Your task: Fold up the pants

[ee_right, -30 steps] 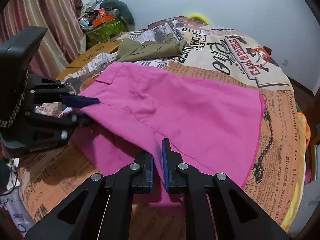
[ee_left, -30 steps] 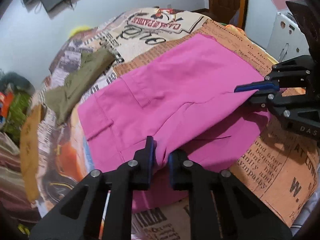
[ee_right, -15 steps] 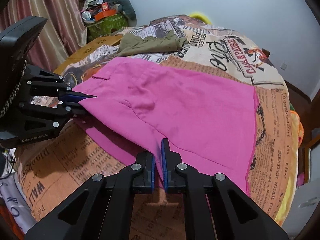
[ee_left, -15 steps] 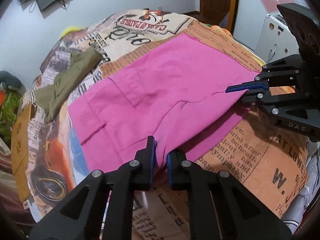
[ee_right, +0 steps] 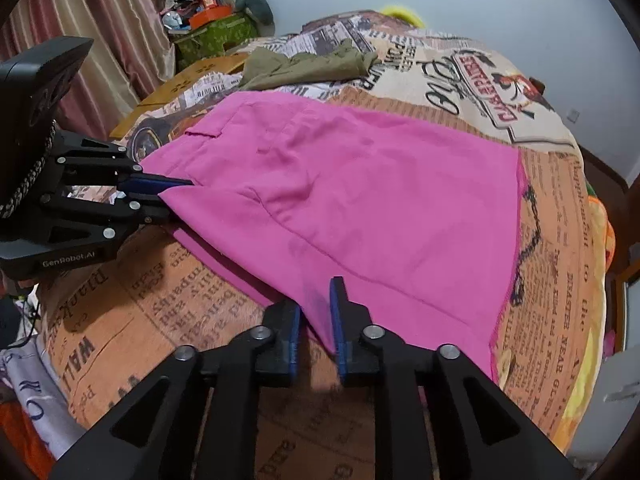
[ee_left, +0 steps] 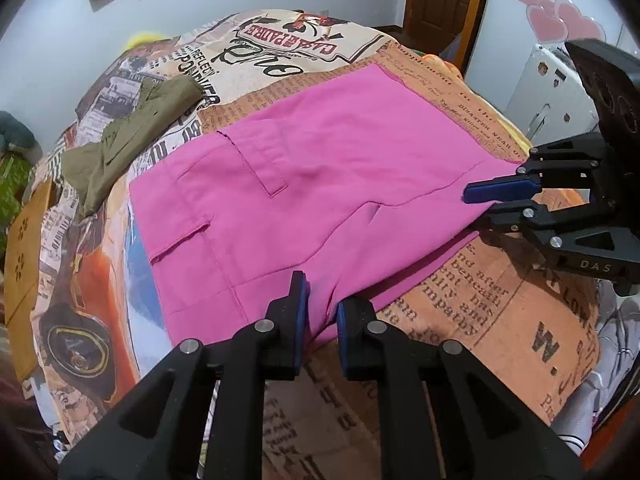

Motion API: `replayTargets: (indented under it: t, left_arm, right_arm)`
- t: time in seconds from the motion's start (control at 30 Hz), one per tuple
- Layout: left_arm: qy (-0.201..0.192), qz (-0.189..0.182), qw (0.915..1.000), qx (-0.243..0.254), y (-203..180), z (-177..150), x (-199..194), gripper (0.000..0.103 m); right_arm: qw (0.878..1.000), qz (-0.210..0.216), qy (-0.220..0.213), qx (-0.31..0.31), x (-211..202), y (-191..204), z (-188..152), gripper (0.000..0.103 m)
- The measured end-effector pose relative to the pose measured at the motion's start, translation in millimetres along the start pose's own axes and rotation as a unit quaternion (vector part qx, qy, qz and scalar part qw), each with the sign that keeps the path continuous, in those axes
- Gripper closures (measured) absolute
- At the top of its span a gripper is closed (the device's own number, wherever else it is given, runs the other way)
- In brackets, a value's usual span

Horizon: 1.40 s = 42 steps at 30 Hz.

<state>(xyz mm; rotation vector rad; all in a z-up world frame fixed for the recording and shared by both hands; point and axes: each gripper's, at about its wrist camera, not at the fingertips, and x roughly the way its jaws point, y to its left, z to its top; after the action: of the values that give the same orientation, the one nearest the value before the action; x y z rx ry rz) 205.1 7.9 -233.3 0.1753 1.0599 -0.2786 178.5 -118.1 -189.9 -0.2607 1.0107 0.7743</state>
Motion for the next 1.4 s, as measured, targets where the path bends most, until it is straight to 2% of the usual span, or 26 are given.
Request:
replayTargets:
  t: [0.2,0.3,0.37,0.53,0.7,0.8,0.87,1.0,1.13,1.17,1.3,1.4]
  left_arm:
    - [0.007,-0.034,0.9992,-0.018,5.1,-4.3,-17.4,0.089]
    - [-0.007,-0.041,0.9990,-0.015,3.7,-4.5,-33.6,0.089]
    - [-0.019,-0.042,0.9987,-0.022,5.1,-1.8,-43.2,0.089]
    - [-0.031,-0.028,0.9972,-0.062,19.0,12.8,-42.9,0.089]
    - [-0.006,-0.023,0.9958,-0.088,29.2,15.6,-13.8,0.089]
    - [0.017,-0.017,0.9952,-0.095,34.7,3.8,4.6,0.089]
    - [0.014,-0.029,0.9942,-0.103,39.8,-5.8,7.7,0.089]
    - [0.003,-0.037,0.9932,-0.110,43.3,-12.4,-0.9,0.089]
    - [0.001,-0.026,0.9942,-0.104,43.5,-15.9,-6.5,0.089]
    - [0.001,-0.013,0.9946,-0.103,43.8,-17.3,-8.1,0.089]
    - [-0.003,-0.008,0.9935,-0.114,50.9,-25.3,-13.3,0.074]
    - [-0.006,-0.020,0.9908,-0.133,57.9,-30.1,-14.1,0.073]
  right_arm:
    - [1.000,0.003,-0.007,0.029,-21.0,-6.6,-4.1,0.080]
    - [0.998,0.026,-0.028,0.049,-38.0,-8.8,-2.7,0.076]
    - [0.997,0.032,-0.044,0.054,-46.2,-7.7,-0.2,0.071]
    - [0.995,0.035,-0.071,0.061,-48.8,-1.9,14.0,0.069]
    - [0.996,0.035,-0.053,0.062,-20.2,5.6,27.5,0.069]
    - [0.998,0.030,-0.014,0.059,6.0,7.8,23.5,0.069]
    - [0.998,0.024,0.010,0.058,18.3,5.0,14.8,0.069]
    - [0.998,0.012,-0.003,0.061,12.0,-6.8,1.4,0.069]
    - [0.997,-0.004,0.001,0.081,3.7,-24.3,-10.6,0.069]
    - [0.996,-0.013,0.002,0.084,1.2,-29.8,-15.1,0.069]
    - [0.994,-0.026,0.005,0.103,-4.6,-43.5,-25.8,0.069]
    - [0.992,-0.040,0.006,0.116,-9.7,-51.5,-34.6,0.069]
